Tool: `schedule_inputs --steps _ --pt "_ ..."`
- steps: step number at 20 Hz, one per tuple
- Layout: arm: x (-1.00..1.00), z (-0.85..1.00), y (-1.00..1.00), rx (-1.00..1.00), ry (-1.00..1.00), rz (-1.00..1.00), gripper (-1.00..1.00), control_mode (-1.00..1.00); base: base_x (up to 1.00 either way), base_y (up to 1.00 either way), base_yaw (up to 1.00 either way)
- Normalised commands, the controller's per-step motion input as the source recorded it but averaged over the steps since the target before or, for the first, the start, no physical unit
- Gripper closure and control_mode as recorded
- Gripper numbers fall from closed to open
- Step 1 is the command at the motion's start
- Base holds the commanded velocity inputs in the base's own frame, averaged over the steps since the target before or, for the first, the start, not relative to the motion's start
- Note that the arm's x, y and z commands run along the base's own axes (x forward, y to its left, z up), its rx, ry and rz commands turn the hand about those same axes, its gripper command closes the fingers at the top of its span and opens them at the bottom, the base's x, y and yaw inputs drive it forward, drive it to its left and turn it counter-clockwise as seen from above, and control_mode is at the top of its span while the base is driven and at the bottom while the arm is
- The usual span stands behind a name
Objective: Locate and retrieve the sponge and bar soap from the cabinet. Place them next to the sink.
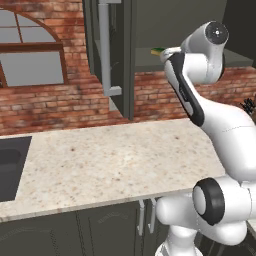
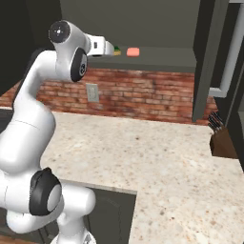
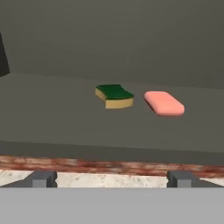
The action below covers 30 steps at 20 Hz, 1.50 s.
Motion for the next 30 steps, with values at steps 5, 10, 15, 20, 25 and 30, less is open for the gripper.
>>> schedule_inputs --steps 5,10,15,20,25,30 --pt "0.58 0.00 -0.09 0.00 0.11 -0.01 -1.00 -1.00 0.00 0.00 0.00" --pt "0.35 0.00 0.00 0.00 0.02 0.00 -1.00 -1.00 0.00 0.00 0.00" --pt "0.31 -0.01 0.00 0.00 0.01 0.00 -1.00 -1.00 0.00 0.00 0.00" --pt "0.36 -0.11 0.00 0.00 0.06 0.00 -1.00 -1.00 0.00 0.00 0.00" --pt "0.41 -0.03 -0.02 0.00 0.06 0.00 -1.00 -1.00 0.00 0.00 0.00" --pt "0.33 0.00 0.00 0.00 0.05 0.00 -1.00 -1.00 0.00 0.00 0.00"
